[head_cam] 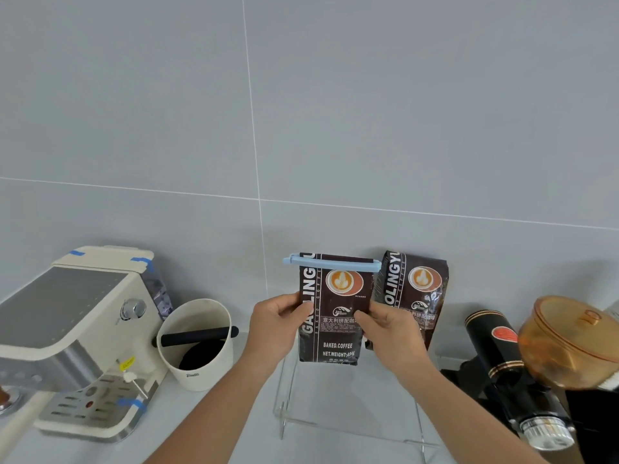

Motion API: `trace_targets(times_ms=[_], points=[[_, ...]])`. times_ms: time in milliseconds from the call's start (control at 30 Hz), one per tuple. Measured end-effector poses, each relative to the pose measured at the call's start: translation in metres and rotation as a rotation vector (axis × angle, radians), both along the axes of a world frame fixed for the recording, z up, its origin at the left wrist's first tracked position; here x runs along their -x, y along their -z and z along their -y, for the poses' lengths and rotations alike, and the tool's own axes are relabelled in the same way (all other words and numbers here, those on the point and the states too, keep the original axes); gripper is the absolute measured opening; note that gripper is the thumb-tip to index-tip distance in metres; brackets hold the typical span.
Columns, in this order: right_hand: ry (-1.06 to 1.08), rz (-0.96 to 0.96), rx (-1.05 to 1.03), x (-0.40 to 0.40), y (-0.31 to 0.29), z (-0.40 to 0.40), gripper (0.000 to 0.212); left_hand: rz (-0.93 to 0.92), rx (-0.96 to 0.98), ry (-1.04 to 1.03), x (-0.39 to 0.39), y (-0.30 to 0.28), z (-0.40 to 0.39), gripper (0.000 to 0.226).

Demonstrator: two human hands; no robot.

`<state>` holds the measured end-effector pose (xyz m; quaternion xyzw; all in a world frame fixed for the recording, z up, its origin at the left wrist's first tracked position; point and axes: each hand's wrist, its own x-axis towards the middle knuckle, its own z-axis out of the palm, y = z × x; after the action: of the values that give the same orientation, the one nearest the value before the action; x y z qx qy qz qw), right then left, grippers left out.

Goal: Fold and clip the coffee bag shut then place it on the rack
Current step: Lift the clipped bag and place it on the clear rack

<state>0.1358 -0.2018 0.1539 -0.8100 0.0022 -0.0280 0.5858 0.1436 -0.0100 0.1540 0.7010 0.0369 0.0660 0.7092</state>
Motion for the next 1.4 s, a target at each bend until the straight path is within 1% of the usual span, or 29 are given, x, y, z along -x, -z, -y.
trace_targets(times_ms=[333, 567, 833, 1033, 1100, 1200, 1333, 1400], points=[[0.042, -0.042, 0.085, -0.020, 0.029, -0.005, 0.023, -0.050, -0.006, 0.036, -0.027, 0.027, -0.002, 0.028], [0.087, -0.024, 0.100, -0.033, 0.033, -0.008, 0.022, -0.053, 0.019, 0.077, -0.039, 0.032, 0.001, 0.040], [0.112, -0.067, 0.082, -0.046, 0.027, -0.007, 0.024, -0.059, 0.039, 0.073, -0.055, 0.031, 0.008, 0.040], [0.085, -0.069, 0.072, -0.050, 0.027, -0.009, 0.039, -0.081, 0.032, 0.066, -0.062, 0.034, 0.011, 0.035], [0.082, -0.067, 0.066, -0.049, 0.026, -0.009, 0.041, -0.079, 0.019, 0.059, -0.064, 0.033, 0.011, 0.034], [0.076, -0.078, 0.053, -0.047, 0.025, -0.009, 0.040, -0.082, -0.007, 0.047, -0.065, 0.032, 0.011, 0.033], [0.068, -0.075, 0.072, -0.046, 0.024, -0.007, 0.033, -0.065, -0.110, 0.052, -0.064, 0.030, 0.009, 0.036], [0.056, -0.067, 0.078, -0.045, 0.024, -0.005, 0.031, -0.059, -0.147, 0.049, -0.064, 0.030, 0.008, 0.030]])
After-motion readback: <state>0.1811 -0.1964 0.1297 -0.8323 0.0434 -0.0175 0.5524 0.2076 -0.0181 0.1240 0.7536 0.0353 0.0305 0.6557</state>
